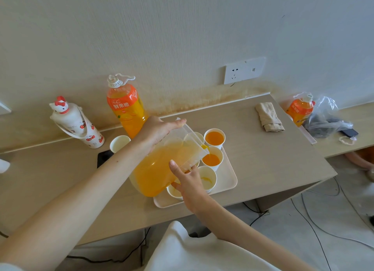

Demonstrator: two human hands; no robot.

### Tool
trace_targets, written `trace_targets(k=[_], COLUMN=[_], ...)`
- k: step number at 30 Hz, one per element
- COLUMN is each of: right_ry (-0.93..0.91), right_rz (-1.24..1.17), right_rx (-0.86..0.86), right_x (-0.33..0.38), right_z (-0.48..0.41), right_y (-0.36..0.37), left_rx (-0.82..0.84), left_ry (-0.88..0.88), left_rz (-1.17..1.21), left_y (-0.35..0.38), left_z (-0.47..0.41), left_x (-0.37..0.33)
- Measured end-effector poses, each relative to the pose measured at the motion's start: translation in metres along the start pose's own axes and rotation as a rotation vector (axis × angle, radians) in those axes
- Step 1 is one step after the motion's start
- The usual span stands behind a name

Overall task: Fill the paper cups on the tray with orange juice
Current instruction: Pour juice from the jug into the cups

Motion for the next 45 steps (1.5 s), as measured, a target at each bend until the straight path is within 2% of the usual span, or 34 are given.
trace_targets(k=[45], right_ry=[0.013], right_rz=[-0.012], right_rx=[-0.003], right_x=[0.002], right_z=[0.000], right_y=[0.000], left_rx=[0.001], left_ry=[0.024], left_rz=[0.000], left_y=[0.004], left_z=[-0.008], left_x=[0.001])
Point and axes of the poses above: each hand's wrist, its own z-axis away from the middle knuckle, its own y-axis out of the palm, x = y × z, the point moved 4 cm from there along -z, towards the middle knuckle, and after that the axes turned 14 degrees about -x, right-handed, at the moved point
